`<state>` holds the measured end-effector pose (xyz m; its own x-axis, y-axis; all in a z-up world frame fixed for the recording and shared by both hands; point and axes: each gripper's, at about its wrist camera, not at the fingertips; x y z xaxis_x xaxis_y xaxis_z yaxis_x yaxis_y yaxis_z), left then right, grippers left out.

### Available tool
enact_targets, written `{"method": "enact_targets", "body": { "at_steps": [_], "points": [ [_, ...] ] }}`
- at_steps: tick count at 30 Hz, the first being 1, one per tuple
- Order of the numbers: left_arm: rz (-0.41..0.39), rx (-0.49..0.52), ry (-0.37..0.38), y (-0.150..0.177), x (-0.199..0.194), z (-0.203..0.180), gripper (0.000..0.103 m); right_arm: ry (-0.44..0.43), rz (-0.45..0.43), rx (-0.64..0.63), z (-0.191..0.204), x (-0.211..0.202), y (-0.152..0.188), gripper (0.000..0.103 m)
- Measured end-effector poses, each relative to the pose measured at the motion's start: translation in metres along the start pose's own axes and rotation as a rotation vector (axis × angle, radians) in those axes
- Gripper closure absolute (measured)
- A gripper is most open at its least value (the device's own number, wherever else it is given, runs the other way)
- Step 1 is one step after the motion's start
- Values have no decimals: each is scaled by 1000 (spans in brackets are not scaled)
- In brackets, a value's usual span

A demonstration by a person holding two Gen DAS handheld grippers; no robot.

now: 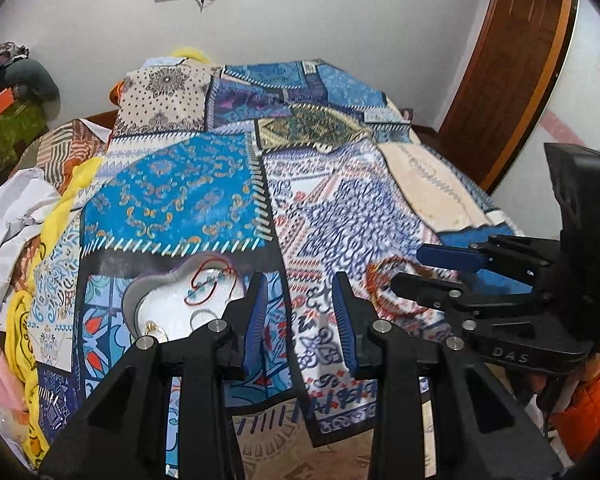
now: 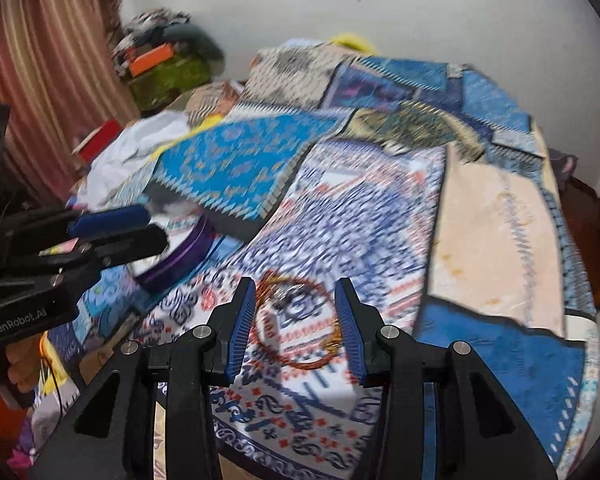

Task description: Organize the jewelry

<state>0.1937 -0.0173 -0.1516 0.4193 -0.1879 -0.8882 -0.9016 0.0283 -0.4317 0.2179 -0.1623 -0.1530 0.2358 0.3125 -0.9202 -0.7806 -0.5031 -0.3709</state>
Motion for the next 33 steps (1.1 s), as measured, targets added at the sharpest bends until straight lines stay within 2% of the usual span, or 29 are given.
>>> {"method": "enact_targets", "body": {
  "at_steps": [6, 11, 13, 16, 22, 30, 33],
  "points": [
    [24, 17, -15, 8, 7, 2, 71, -61, 21, 18, -9, 9, 1, 66],
    [18, 18, 6, 13, 6, 0, 71, -101, 28, 37, -13, 16, 1, 66],
    [27, 22, 8, 14, 8, -3, 71, -92, 25, 48, -14, 16, 0, 76],
    [32, 31, 14, 15, 7, -8, 71, -103, 17, 55, -15, 15, 1, 76],
    [34, 41, 37, 14, 7, -18, 71, -87, -43, 80, -19, -1, 5, 76],
    [73, 55, 83, -4, 31, -38, 71, 33, -129, 107, -35, -37, 17, 76],
    [97, 22, 77, -11, 45, -42, 71, 64, -147, 123, -43, -45, 23, 76]
  ]
}}
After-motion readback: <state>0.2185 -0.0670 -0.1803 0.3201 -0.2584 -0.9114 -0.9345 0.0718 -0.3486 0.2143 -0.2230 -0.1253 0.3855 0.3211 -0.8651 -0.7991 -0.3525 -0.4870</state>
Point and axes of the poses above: each gripper's, at about its wrist camera, not at the fingertips, and x roughly the way its jaws point, z to its left, y to its underside, and after that the axes turned 15 degrees about z, right-handed
